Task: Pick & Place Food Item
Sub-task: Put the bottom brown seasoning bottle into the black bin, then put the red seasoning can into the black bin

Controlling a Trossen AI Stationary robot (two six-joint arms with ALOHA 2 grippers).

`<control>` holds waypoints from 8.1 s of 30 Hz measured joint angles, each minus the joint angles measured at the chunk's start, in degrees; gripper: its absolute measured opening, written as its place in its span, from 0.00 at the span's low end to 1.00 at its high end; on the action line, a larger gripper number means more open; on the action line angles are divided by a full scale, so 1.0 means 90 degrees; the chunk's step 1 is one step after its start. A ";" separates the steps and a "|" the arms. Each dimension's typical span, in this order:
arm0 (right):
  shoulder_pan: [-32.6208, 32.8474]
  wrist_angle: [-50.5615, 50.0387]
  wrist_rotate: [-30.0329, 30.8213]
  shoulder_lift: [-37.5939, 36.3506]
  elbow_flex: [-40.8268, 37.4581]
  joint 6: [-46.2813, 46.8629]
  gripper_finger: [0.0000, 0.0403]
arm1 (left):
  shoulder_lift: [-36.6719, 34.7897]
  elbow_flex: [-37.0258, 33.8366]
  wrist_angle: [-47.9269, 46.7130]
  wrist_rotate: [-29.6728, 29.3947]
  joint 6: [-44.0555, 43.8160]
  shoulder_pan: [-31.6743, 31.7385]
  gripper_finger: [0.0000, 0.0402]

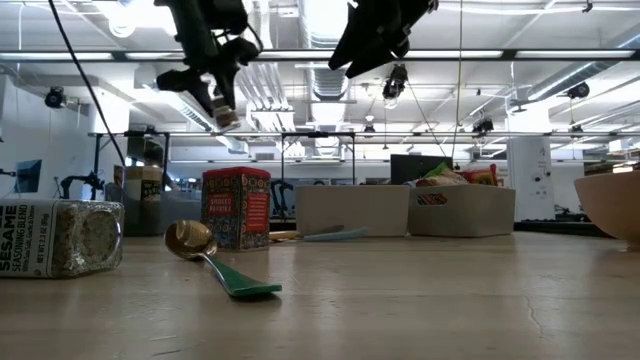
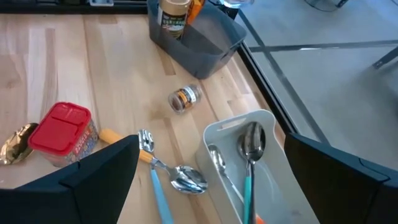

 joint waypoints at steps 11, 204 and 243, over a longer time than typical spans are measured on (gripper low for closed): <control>0.0000 -0.0019 -0.0024 0.0000 0.0000 0.0009 0.99 | 0.0270 0.0012 -0.0540 -0.0480 0.0595 0.0773 0.41; 0.0024 -0.1971 -0.0022 -0.2730 -0.0204 0.1007 0.99 | 0.1983 -0.1467 0.1846 0.0052 0.6844 -0.4695 0.84; 0.0025 -0.2166 -0.0072 -0.2730 -0.0206 0.1106 0.99 | 0.1279 -0.0979 0.0663 0.0050 0.5365 -0.3910 0.52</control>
